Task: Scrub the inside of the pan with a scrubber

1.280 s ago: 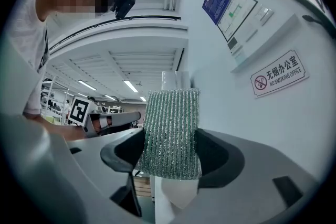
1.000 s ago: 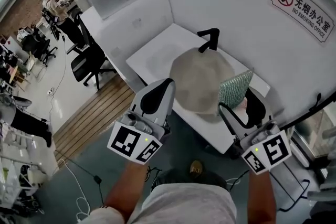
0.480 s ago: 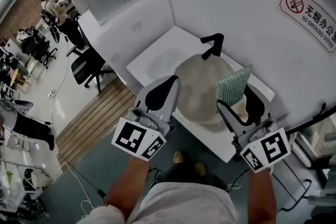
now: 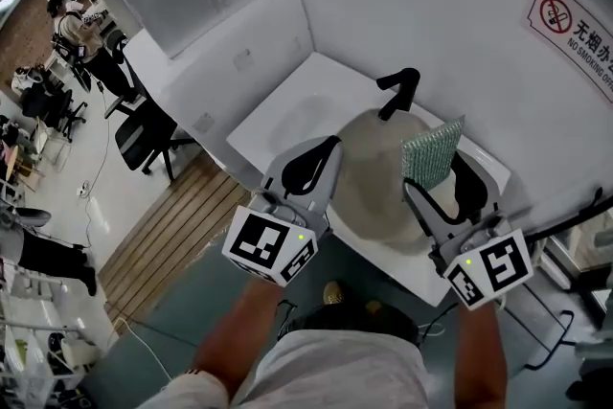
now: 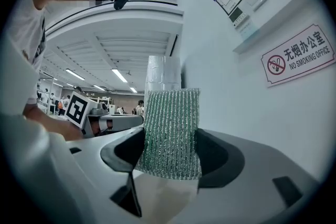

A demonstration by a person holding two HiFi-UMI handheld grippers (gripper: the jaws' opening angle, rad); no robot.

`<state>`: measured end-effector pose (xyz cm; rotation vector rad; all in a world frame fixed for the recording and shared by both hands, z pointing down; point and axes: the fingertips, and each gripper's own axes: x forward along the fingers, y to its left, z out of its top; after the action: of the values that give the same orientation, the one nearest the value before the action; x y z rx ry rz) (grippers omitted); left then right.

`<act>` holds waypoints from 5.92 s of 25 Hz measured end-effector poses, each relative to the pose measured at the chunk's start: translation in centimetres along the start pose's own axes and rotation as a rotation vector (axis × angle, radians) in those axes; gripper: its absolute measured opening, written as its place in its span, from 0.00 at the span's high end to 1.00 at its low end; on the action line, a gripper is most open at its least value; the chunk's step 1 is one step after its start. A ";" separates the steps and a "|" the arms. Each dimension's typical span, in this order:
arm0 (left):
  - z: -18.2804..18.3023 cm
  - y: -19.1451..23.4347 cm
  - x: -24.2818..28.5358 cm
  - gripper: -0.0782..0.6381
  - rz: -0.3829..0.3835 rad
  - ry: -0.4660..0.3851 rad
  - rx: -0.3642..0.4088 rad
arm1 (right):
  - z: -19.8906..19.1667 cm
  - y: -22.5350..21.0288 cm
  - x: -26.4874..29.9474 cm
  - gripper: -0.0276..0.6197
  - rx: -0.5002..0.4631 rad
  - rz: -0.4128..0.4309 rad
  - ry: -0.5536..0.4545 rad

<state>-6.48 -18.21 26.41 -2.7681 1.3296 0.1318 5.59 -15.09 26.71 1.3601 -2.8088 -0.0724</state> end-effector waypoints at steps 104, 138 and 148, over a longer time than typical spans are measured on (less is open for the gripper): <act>-23.5 6.3 3.5 0.77 0.073 0.745 -0.234 | -27.7 -0.4 9.3 0.49 0.148 -0.029 0.933; -23.6 6.3 3.6 0.77 0.083 0.742 -0.237 | -26.3 2.8 7.0 0.49 0.162 0.025 0.928; -23.6 6.3 3.6 0.77 0.084 0.740 -0.235 | -28.2 1.3 5.1 0.49 0.137 -0.014 0.994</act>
<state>-8.08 -27.22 49.29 -3.0881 1.6445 -0.8673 2.45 -19.23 54.92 1.0073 -1.9716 0.6209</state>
